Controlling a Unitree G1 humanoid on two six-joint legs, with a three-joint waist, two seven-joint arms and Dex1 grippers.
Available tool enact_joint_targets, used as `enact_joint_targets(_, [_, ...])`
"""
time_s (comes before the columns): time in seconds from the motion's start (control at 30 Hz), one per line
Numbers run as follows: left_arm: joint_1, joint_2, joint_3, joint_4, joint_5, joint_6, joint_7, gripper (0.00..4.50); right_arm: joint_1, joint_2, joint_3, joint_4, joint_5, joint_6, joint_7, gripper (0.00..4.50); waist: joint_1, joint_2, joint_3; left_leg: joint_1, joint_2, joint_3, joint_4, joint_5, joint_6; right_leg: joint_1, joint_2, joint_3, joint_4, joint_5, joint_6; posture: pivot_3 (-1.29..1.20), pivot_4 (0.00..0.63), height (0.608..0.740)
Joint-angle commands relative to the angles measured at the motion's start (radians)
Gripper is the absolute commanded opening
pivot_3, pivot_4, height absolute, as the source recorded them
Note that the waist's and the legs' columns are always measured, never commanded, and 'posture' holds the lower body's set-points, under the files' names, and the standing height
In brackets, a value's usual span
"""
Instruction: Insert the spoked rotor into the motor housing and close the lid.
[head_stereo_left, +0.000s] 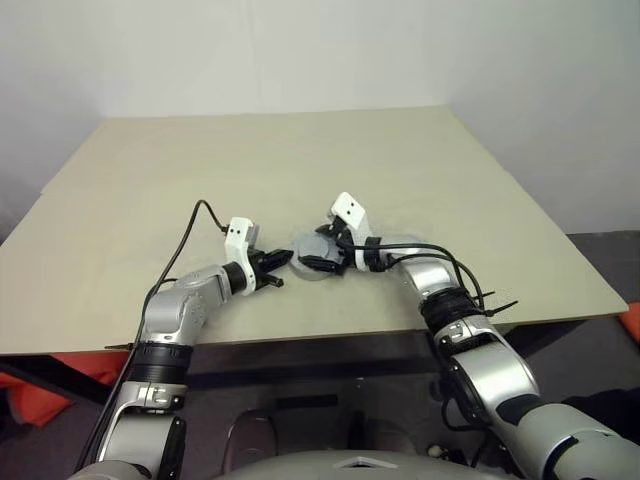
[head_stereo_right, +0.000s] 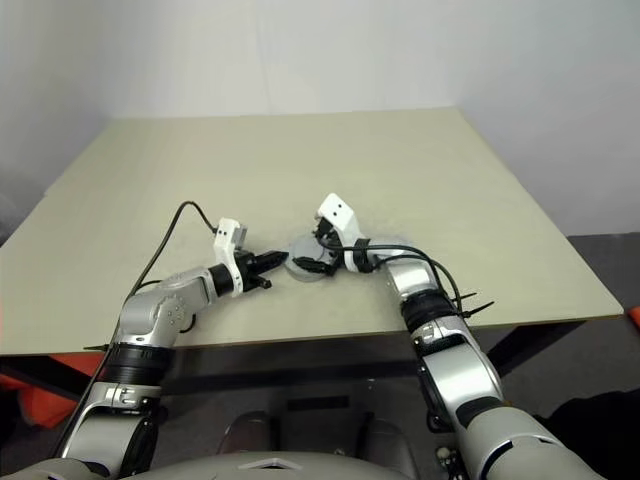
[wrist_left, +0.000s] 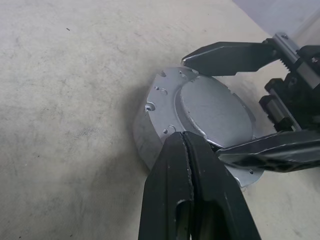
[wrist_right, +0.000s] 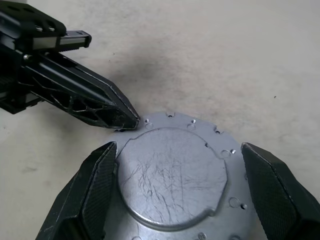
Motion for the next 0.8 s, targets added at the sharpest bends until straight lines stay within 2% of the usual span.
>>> enact_joint_targets(0.03, [-0.002, -0.002, -0.023, 0.003, -0.004, 0.031, -0.008, 0.00, 0.008, -0.014, -0.025, -0.111, 0.040, 0.027, 0.015, 4.48, 0.004, 0.000, 0.000, 0.000, 0.000, 0.000, -0.001, 0.000, 0.000, 0.000, 0.000, 0.000, -0.001, 0.000, -0.001, 0.00, 0.000, 0.740])
enact_joint_targets(0.27, [-0.013, -0.003, -0.033, 0.010, 0.000, 0.048, -0.016, 0.00, 0.022, -0.012, -0.110, -0.286, 0.163, 0.211, -0.013, 4.48, 0.009, 0.000, 0.000, 0.000, -0.001, 0.001, -0.005, 0.000, 0.000, 0.000, 0.000, 0.000, -0.004, 0.003, -0.005, 0.00, 0.000, 0.740])
enact_joint_targets(0.37, [-0.018, -0.004, -0.035, 0.016, 0.004, 0.047, -0.019, 0.00, 0.003, -0.001, -0.192, -0.321, 0.219, 0.376, -0.129, 4.48, 0.010, 0.000, 0.000, 0.000, -0.001, 0.001, -0.006, 0.000, 0.000, 0.000, 0.000, 0.000, -0.005, 0.003, -0.005, 0.00, 0.000, 0.740])
enact_joint_targets(0.47, [-0.023, -0.005, -0.038, 0.022, 0.008, 0.043, -0.021, 0.00, -0.022, -0.018, -0.300, -0.319, 0.280, 0.628, -0.266, 4.48, 0.011, 0.000, 0.000, 0.000, -0.002, 0.001, -0.006, 0.000, 0.000, 0.000, 0.000, 0.000, -0.005, 0.002, -0.004, 0.00, 0.000, 0.740])
enact_joint_targets(0.63, [-0.025, -0.007, -0.042, 0.029, 0.015, 0.035, -0.026, 0.00, 0.008, -0.081, -0.388, -0.381, 0.380, 0.952, -0.319, 4.48, 0.015, 0.001, 0.000, 0.000, -0.002, 0.001, -0.006, 0.001, -0.001, 0.000, 0.000, 0.000, -0.005, 0.002, -0.003, 0.00, 0.000, 0.740])
enact_joint_targets(0.8, [-0.024, -0.008, -0.042, 0.037, 0.022, 0.024, -0.027, 0.00, 0.069, -0.064, -0.457, -0.452, 0.460, 1.206, -0.378, 4.48, 0.019, 0.003, -0.001, 0.000, -0.002, 0.001, -0.007, 0.001, -0.002, 0.000, 0.000, 0.000, -0.005, -0.001, 0.001, 0.00, 0.000, 0.740])
